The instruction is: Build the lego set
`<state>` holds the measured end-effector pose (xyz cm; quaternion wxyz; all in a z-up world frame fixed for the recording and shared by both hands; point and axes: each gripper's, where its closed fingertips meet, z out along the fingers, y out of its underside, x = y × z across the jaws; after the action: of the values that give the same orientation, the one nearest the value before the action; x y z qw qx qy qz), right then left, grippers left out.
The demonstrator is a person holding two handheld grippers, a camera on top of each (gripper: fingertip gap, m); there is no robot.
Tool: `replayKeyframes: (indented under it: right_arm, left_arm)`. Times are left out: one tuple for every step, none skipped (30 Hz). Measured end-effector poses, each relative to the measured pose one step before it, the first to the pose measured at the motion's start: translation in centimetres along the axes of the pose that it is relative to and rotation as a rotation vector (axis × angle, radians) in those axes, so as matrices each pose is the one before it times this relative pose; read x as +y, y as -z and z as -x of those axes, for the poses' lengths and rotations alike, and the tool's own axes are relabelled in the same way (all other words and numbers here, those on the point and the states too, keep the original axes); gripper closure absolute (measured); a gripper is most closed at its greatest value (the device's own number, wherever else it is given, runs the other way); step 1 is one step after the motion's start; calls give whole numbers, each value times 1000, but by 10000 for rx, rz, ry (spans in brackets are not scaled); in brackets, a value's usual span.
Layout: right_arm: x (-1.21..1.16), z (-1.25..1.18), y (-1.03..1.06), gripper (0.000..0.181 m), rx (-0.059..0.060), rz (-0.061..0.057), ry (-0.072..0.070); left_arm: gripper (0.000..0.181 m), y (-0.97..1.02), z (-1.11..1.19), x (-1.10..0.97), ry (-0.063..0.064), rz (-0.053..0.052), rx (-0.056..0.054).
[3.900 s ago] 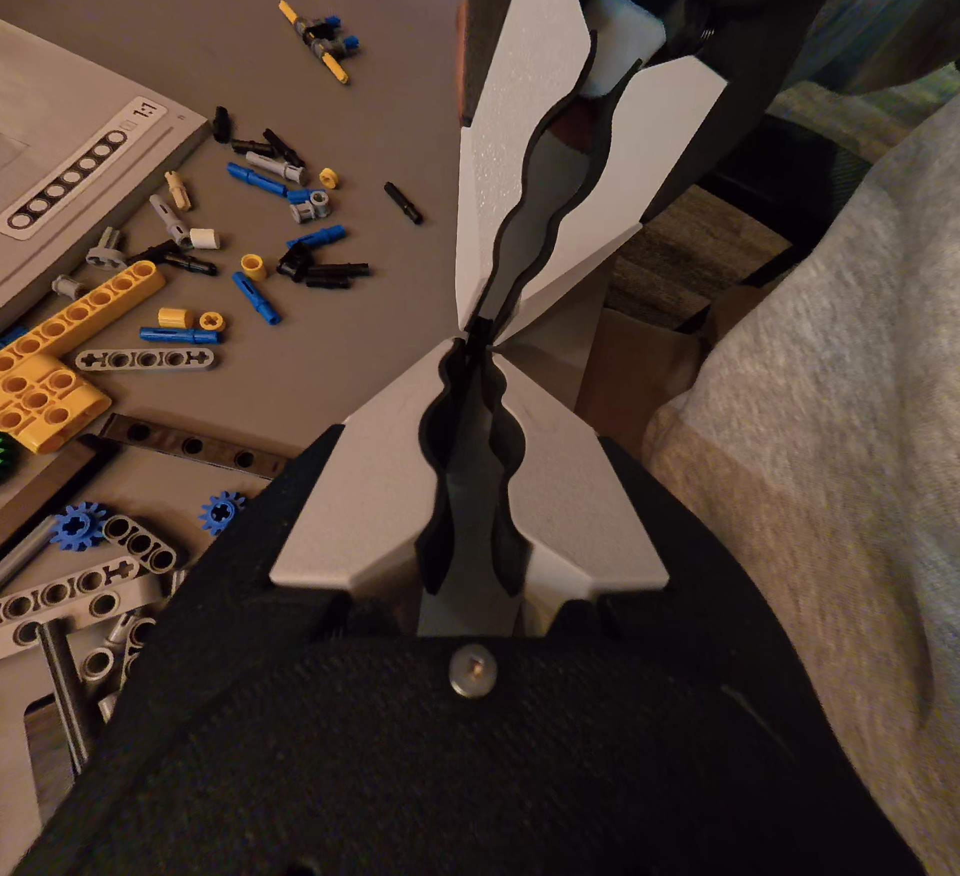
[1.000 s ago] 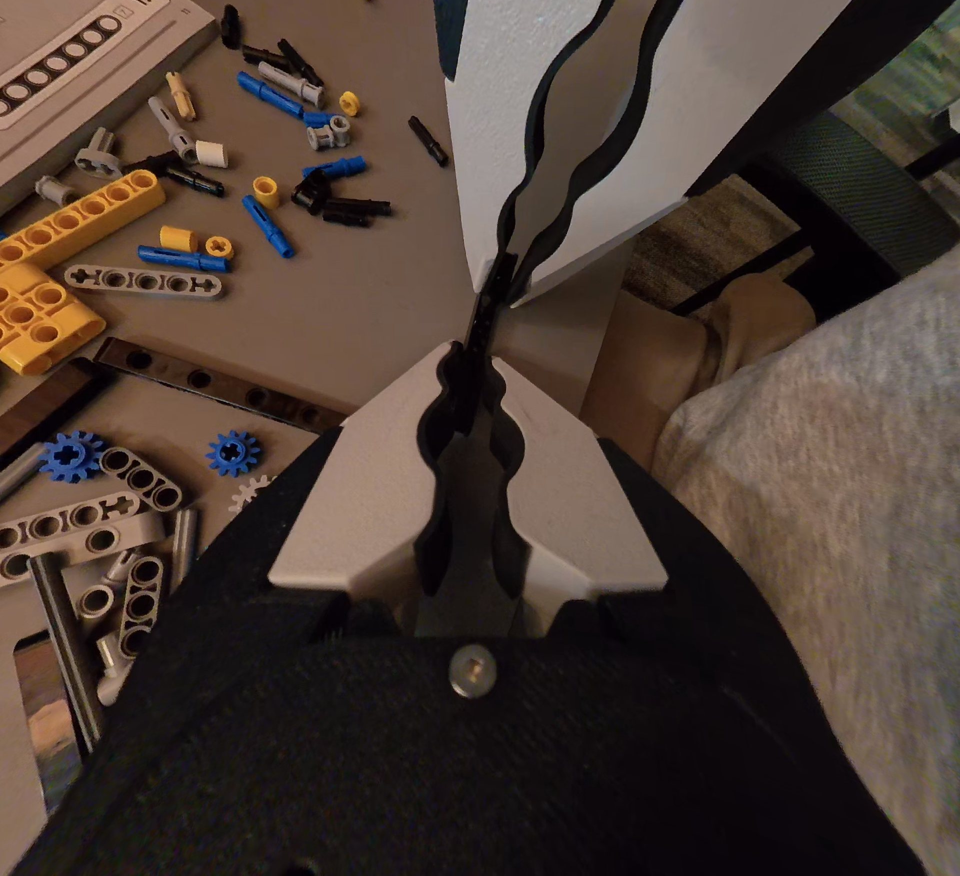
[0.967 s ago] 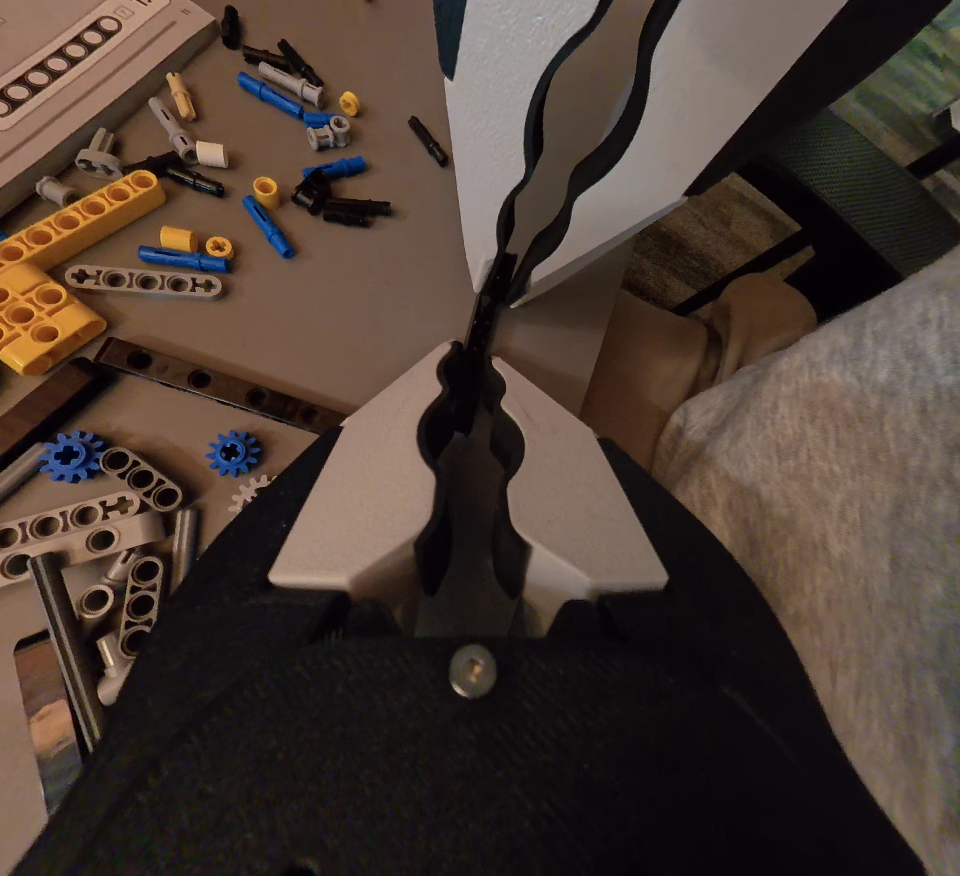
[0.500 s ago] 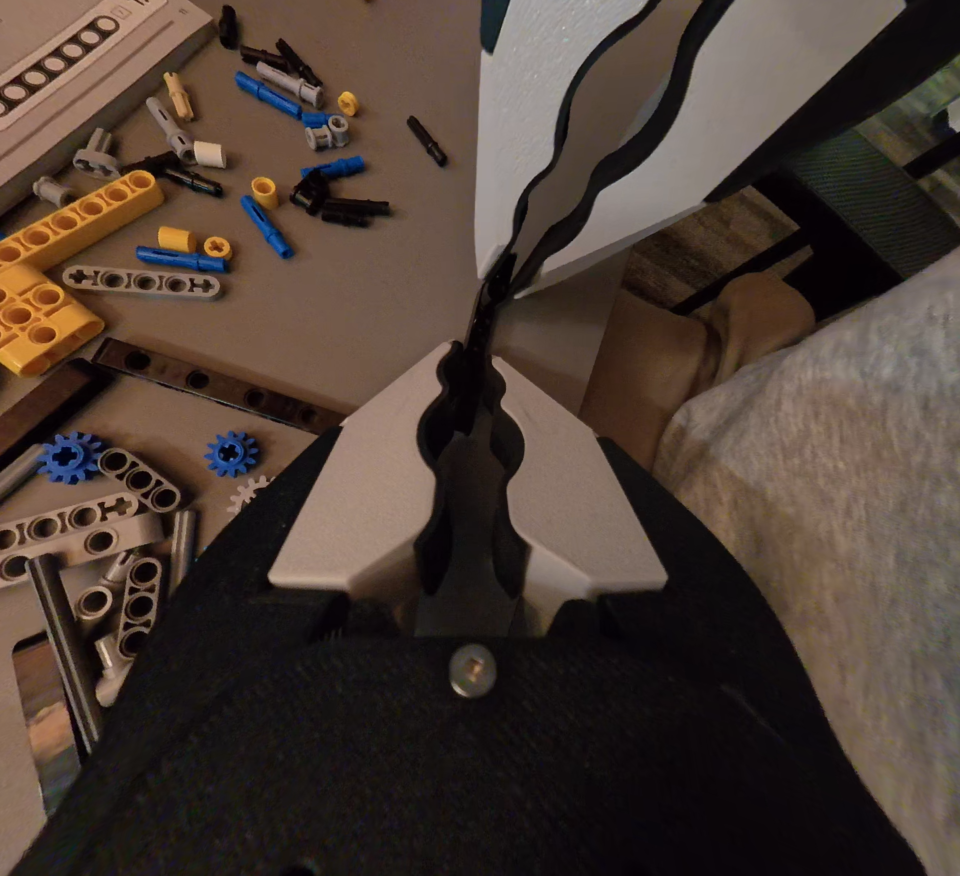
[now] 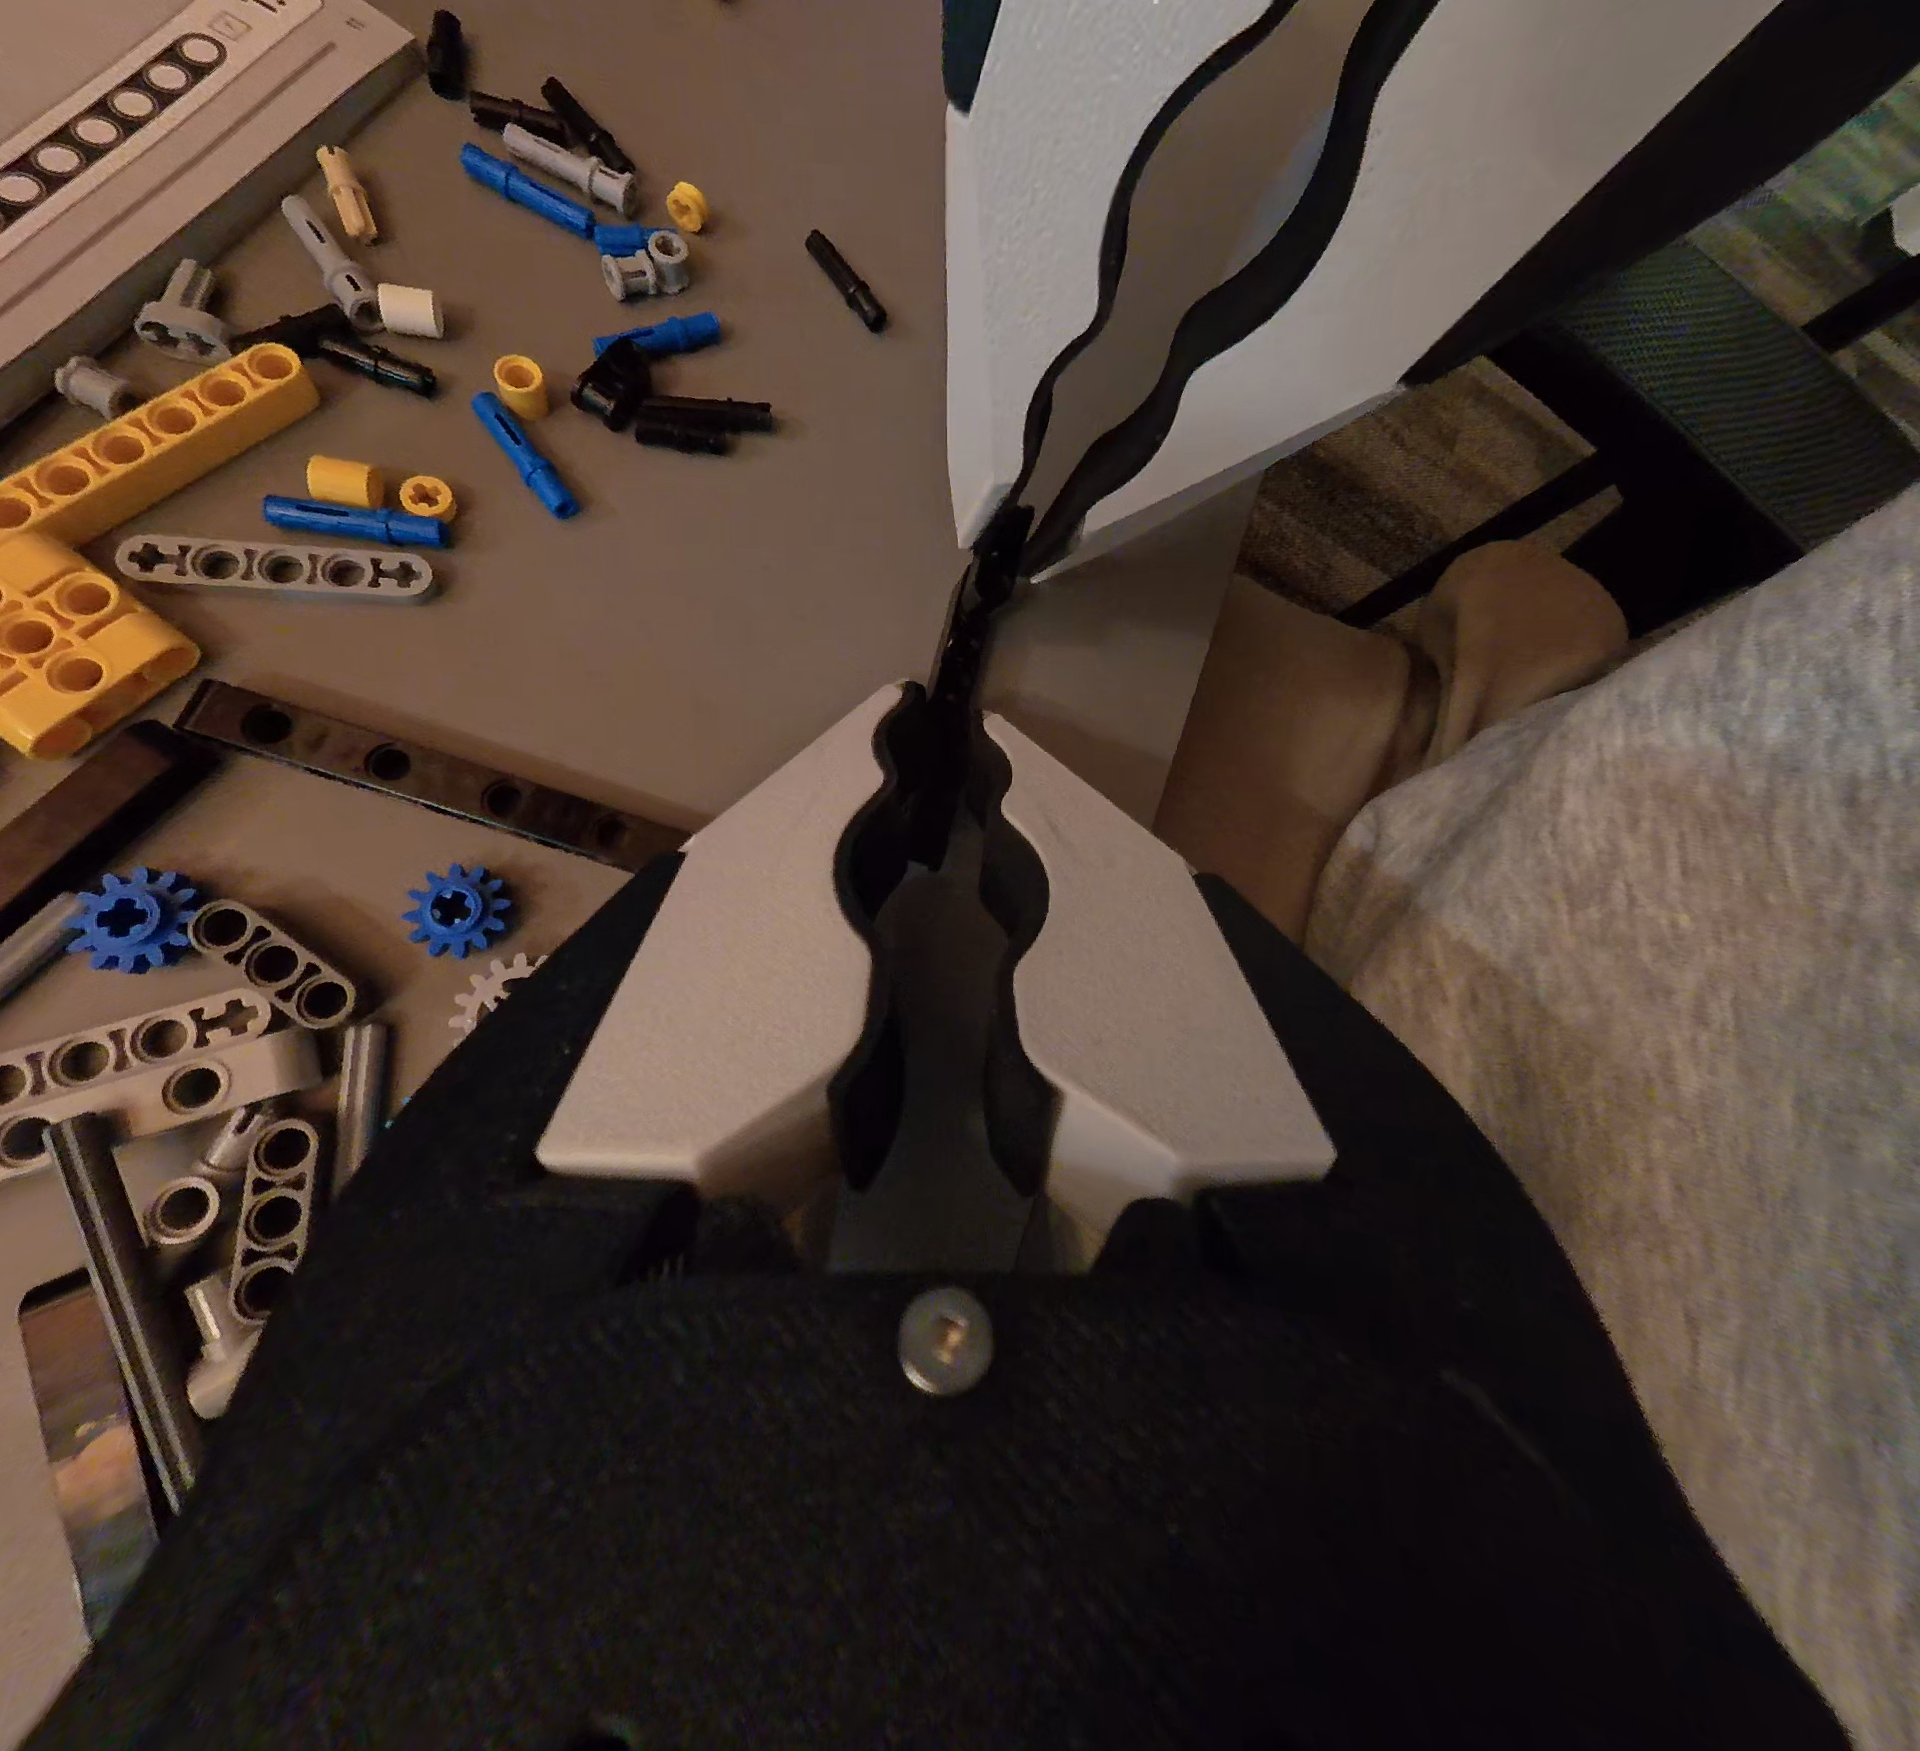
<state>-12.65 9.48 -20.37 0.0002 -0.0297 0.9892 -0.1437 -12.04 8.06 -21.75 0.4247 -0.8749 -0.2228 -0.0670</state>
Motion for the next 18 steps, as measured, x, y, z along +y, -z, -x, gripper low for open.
replayKeyframes:
  right_arm:
    - [9,8,-16,175,-94,10,-39]
    - [14,10,-14,176,-95,8,-11]
    - [25,5,-29,176,-87,12,-5]
    - [118,-4,-85,175,-55,81,8]
    - [16,0,-56,176,-9,7,42]
    - [17,1,-42,176,17,17,4]
    - [22,-3,-47,175,59,36,23]
    - [21,2,-44,175,76,47,94]
    - [9,-9,-66,176,50,47,91]
    - [6,-5,-154,176,7,31,13]
    - [-1,7,-79,176,-78,12,-30]
    - [5,1,-15,176,-127,1,-91]
    - [-19,-3,-9,176,-108,-30,-91]
    - [-14,9,-19,176,-64,-31,-55]
    - [-10,-6,-12,176,-19,-38,-65]
    - [-6,-4,-20,176,5,-36,-102]
    - [-5,-2,-19,175,9,-34,-113]
    - [3,-5,-24,175,-9,-31,-117]
  left_arm:
    - [173,-6,-7,7,5,0,5]
    - [173,7,2,-7,-3,0,-2]
    - [173,1,-4,5,-2,1,-2]
    - [173,-7,7,2,3,0,2]
    - [173,0,-4,1,2,1,2]
    - [173,0,-3,1,2,1,1]
    - [173,-8,-1,-8,4,1,3]
    - [173,0,-4,0,2,0,2]
    - [173,1,-4,4,-3,0,-2]
    - [174,-6,0,1,-7,1,-5]
    - [173,-1,-5,-2,0,-1,3]
    - [173,5,2,-3,6,-3,4]
    - [173,-7,3,2,5,0,4]
    - [173,7,-1,0,9,-1,5]
    - [173,5,-1,-3,9,-3,5]
    - [173,0,2,3,12,0,10]
    - [173,6,-5,-4,14,0,12]
    - [173,-7,8,-2,9,0,5]
